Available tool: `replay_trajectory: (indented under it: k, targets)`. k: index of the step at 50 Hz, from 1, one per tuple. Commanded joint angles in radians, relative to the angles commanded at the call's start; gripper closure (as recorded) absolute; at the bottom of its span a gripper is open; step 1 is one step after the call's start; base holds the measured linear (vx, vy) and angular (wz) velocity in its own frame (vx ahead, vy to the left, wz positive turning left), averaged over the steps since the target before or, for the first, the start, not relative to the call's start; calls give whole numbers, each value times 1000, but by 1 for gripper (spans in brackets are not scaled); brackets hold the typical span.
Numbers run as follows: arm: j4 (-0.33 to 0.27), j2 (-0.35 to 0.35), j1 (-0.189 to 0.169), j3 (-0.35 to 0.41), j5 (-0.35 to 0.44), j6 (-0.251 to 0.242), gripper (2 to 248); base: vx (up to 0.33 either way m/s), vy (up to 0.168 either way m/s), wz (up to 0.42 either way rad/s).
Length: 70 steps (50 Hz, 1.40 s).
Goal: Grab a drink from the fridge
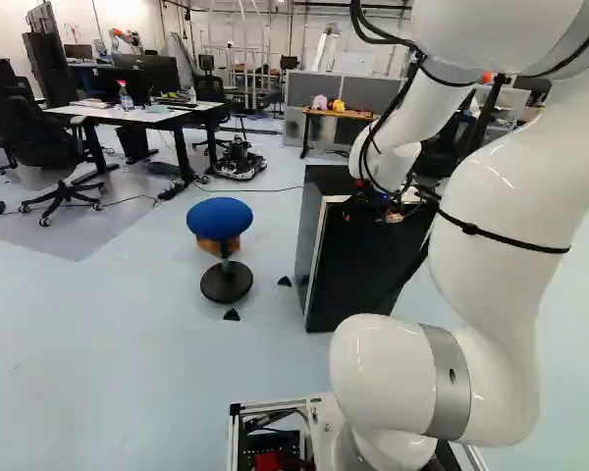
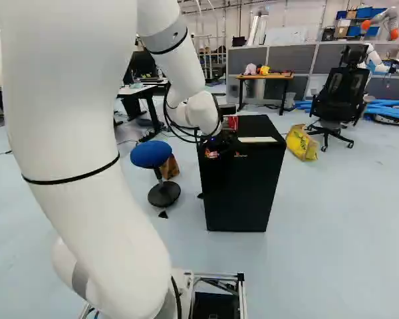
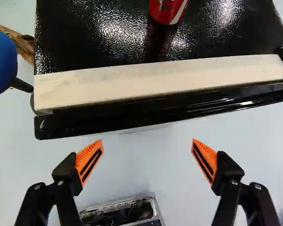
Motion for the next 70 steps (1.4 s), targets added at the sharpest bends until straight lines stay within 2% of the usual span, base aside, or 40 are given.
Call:
replay_trajectory:
  k: [14, 34, 70]
  targets:
    - [0, -39, 0, -11, 0, 0, 3, 0, 0, 0]
    - [0, -39, 0, -11, 6, 0, 3, 0, 0, 0]
    - [0, -39, 0, -11, 81, 0, 3, 0, 0, 0]
